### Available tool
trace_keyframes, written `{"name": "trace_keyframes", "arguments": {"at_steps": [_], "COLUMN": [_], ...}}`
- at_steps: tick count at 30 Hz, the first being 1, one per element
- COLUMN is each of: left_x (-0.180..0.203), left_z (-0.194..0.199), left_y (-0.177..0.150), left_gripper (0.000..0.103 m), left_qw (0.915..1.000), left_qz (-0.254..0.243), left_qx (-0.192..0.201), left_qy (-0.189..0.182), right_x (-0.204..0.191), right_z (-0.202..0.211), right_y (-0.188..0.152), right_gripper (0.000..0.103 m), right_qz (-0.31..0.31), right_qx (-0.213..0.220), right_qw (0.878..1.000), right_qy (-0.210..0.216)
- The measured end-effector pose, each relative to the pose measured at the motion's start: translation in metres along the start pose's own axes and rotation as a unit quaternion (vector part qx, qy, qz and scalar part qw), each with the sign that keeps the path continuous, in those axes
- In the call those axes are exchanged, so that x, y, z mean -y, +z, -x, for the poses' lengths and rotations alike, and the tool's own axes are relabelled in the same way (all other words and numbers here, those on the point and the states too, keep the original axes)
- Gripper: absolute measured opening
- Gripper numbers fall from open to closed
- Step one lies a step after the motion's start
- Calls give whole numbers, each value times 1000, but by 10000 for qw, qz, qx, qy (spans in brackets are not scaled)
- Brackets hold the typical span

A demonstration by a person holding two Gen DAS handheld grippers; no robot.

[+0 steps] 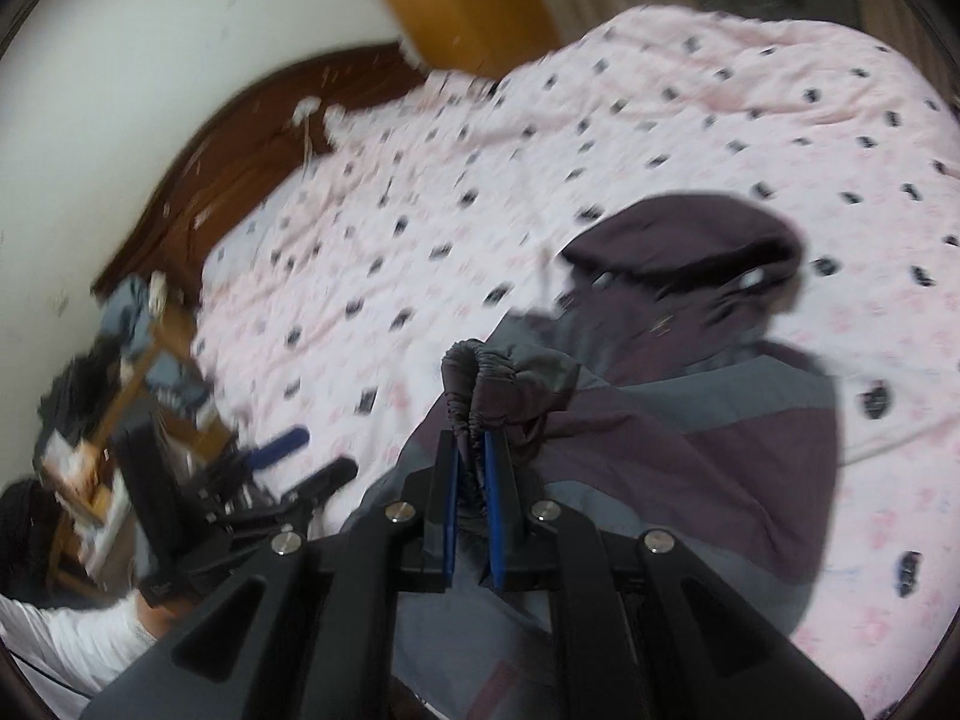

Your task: Fold clothes

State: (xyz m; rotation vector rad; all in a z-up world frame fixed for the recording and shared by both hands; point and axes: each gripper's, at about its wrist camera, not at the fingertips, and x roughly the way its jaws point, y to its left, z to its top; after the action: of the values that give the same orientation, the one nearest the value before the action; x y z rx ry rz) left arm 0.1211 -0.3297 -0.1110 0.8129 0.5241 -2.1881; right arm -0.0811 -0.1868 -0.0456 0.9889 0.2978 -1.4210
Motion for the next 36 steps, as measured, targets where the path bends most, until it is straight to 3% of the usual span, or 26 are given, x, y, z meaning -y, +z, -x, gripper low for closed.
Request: {"name": "trace_keyframes", "arguments": {"at_steps": [6,11,15,17,19,21,25,29,33,36], "left_x": [-10,-13,-10,-7,-2,4,34,73,94,90], "left_z": [0,-2,-2,0,2,3,0,-8,-28,-46], "left_y": [-2,-4,-1,3,8,12,20,15,-2,-19], "left_gripper": [71,71,71,71,71,71,71,71,71,71], "left_qw": [10000,9999,10000,10000,9999,9997,9975,9924,9887,9861], "left_qz": [89,86,81,47,6,-37,-274,-666,-1047,-1046], "left_qx": [1,-35,-33,17,68,114,89,-170,-688,-1069], "left_qy": [39,63,36,-18,-107,-222,-647,-1016,-818,-726], "right_x": [-31,-47,-55,-52,-42,-22,34,82,112,126], "right_z": [-63,-83,-88,-71,-48,-21,9,-8,-46,-76], "right_y": [-16,-37,-46,-41,-29,-15,17,34,33,28], "right_gripper": [9,9,17,25,33,35,35,36,36,35], "right_qz": [357,839,1062,996,820,604,282,197,180,238], "right_qx": [-730,-1005,-1120,-958,-686,-371,-109,-448,-916,-1220], "right_qw": [9966,9913,9877,9904,9942,9974,9978,9911,9860,9807], "right_qy": [129,-151,-261,-95,102,135,-589,-1241,-1382,-1507]}}
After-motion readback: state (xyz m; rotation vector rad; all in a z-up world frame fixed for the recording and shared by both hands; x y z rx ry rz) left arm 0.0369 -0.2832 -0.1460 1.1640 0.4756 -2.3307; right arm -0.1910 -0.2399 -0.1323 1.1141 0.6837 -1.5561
